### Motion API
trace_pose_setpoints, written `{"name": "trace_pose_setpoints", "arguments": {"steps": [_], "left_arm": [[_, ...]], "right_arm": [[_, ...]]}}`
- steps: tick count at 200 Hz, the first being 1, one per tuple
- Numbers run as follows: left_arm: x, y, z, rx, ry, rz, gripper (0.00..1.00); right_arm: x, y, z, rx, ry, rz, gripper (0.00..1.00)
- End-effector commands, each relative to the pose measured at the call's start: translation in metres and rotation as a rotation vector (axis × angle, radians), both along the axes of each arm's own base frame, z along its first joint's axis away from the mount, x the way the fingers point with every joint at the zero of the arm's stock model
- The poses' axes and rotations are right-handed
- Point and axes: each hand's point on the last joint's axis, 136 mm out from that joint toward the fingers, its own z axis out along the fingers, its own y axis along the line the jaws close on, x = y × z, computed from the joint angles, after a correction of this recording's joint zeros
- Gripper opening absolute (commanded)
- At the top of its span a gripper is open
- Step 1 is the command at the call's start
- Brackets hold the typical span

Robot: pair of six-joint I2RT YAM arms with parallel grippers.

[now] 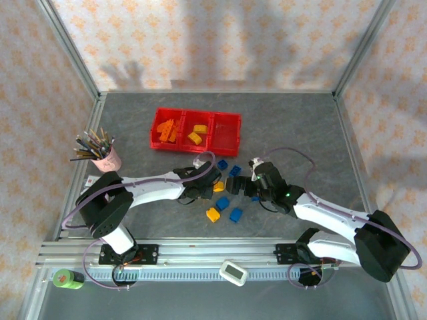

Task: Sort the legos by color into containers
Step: Pick up the lego from the center of the table, then place the lego in the container.

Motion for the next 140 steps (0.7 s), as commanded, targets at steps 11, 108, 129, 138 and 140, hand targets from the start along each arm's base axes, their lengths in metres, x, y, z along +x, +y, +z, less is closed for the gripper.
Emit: {"name": "trace_pose_setpoints", "arguments": {"steps": [11,108,129,138,140], "left_arm": [[0.013,0.009,0.036,0.016,-0.102,0.036,0.41],[0.124,0.04,0.121,-0.02,-0.34,0.224,0.4],[0.156,0.049,0.125,-0.014,-0.367,0.275,0.4],[0.169,0.052,0.124,-0.014,-0.373,0.293,0.4],[0.171,0.052,0.125,-0.018,-0.375,0.296,0.4]], "right_arm": [[0.012,0.009,0.025,0.054,-0.049,-0.007,1.0],[0.052,0.012,0.064,0.093,-0.106,-0.122,1.0],[0.057,0.015,0.06,0.088,-0.093,-0.122,1.0],[0.057,0.015,0.061,0.091,-0.095,-0.123,1.0],[0.057,0.015,0.061,0.09,-0.095,-0.123,1.0]]}}
